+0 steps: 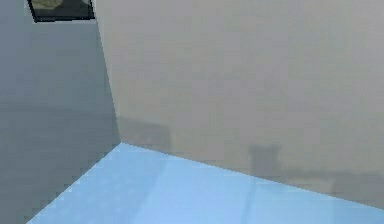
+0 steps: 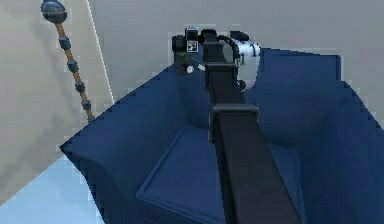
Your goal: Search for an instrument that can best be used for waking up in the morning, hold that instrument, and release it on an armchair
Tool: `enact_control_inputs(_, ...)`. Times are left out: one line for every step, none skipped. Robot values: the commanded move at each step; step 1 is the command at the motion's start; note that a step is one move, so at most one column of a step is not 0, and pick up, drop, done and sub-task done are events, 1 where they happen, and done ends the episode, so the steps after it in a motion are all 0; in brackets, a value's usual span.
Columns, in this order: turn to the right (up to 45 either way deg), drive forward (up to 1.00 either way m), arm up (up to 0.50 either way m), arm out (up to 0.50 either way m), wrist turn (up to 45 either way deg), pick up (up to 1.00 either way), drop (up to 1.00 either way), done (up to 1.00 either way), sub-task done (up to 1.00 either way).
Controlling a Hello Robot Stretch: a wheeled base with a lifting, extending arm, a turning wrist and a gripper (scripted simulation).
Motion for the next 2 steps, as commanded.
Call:
enact_control_inputs(0.0, 0.0, -0.22, 0.0, 0.0, 0.0, 0.0, 0.0, 0.0)
enact_control_inputs(0.0, 0.0, -0.32, 0.0, 0.0, 0.0, 0.0, 0.0, 0.0)
